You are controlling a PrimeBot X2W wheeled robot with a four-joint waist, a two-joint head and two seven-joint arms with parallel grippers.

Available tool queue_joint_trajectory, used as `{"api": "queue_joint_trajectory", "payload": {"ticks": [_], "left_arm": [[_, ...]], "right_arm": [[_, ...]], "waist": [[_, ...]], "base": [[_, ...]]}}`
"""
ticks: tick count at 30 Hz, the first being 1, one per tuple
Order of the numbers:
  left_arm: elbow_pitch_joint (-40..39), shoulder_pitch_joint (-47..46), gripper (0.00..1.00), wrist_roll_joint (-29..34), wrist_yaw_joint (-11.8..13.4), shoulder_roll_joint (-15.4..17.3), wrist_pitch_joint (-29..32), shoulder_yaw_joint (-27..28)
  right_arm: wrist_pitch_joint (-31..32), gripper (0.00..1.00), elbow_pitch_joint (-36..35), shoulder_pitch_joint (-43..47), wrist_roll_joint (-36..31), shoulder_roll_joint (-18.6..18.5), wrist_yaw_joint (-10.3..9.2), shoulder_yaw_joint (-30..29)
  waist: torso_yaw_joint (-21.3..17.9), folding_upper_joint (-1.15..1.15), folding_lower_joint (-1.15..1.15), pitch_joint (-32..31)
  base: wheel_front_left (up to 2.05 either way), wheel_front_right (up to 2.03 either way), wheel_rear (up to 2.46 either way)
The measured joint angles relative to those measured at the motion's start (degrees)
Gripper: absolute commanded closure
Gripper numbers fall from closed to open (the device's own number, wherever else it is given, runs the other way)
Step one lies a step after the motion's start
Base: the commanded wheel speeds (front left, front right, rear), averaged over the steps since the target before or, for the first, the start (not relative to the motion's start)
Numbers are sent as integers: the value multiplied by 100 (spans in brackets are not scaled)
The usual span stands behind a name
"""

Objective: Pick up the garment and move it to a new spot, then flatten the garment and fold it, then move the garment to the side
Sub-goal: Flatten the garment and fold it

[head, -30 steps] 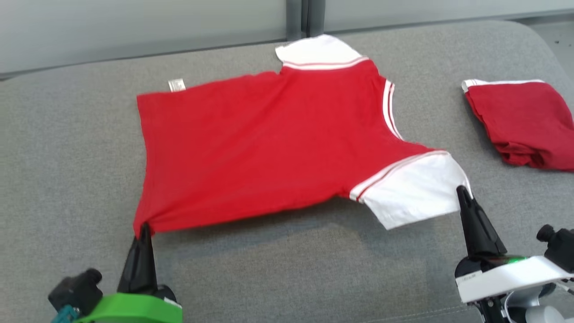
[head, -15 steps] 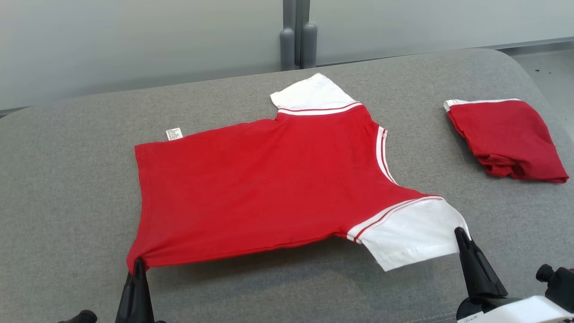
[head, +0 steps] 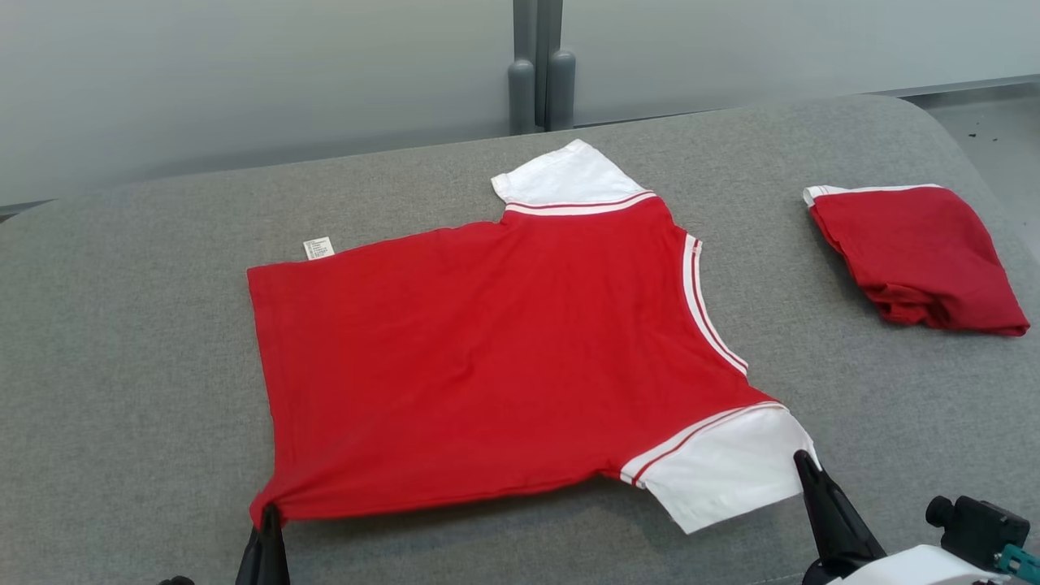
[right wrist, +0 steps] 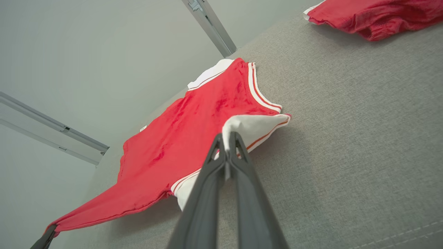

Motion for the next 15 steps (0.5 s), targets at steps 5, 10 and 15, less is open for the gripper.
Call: {"api": "queue_joint_trajectory", "payload": {"ticks": [5, 10, 15], "left_arm": [[336, -235, 100, -82, -84, -42, 0, 12], [681, -480, 100, -180, -127, -54, 19, 47], [1092, -766, 100, -320, -189, -104, 70, 67]], "right_arm": [[-69, 100, 252, -147, -22, 12, 0, 27], [-145, 100, 501, -334, -53, 25, 0, 13], [-253, 100, 911, -619, -93, 48, 0, -81]], "waist": [[39, 0, 0, 20], [62, 0, 0, 45], [91, 0, 0, 0]], "base": [[0, 0, 0], [0, 0, 0], [0, 0, 0]]}}
